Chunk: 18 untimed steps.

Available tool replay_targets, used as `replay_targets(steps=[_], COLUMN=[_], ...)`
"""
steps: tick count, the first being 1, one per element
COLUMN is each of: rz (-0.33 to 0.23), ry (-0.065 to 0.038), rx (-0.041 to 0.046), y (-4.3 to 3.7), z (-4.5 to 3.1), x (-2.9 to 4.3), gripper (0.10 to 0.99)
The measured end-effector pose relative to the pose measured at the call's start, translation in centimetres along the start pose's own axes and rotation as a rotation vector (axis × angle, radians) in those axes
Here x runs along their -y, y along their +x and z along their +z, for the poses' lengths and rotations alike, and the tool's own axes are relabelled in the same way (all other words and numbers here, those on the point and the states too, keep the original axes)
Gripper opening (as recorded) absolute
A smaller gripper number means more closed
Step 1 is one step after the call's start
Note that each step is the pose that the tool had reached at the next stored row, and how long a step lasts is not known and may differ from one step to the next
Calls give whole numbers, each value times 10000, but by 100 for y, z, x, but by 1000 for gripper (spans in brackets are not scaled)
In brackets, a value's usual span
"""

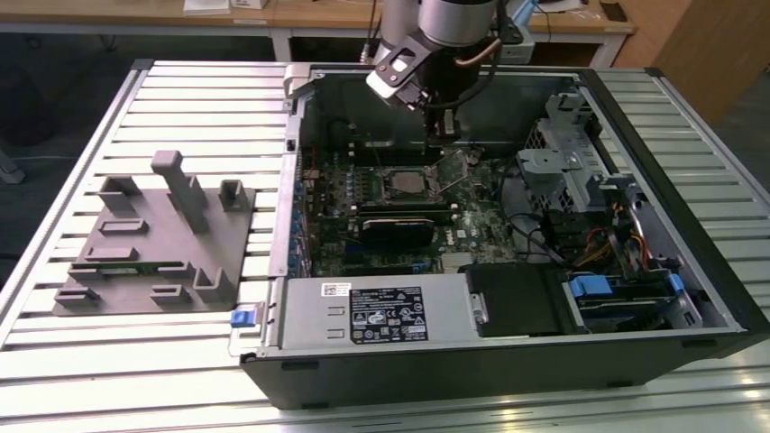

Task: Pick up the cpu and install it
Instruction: 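Close the cpu cover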

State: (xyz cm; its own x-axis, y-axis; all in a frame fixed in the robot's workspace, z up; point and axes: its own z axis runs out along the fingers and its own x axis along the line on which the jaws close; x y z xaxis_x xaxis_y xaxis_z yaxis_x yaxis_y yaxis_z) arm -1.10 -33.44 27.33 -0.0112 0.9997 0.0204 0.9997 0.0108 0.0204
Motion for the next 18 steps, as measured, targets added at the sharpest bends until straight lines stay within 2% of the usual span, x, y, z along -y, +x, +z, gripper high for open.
replay_targets(steps=[9,18], rz=[0,-1], ry=[0,0], rx=[1,0], y=[-26,-27], z=[3,11], x=[-39,-115], gripper=[106,106])
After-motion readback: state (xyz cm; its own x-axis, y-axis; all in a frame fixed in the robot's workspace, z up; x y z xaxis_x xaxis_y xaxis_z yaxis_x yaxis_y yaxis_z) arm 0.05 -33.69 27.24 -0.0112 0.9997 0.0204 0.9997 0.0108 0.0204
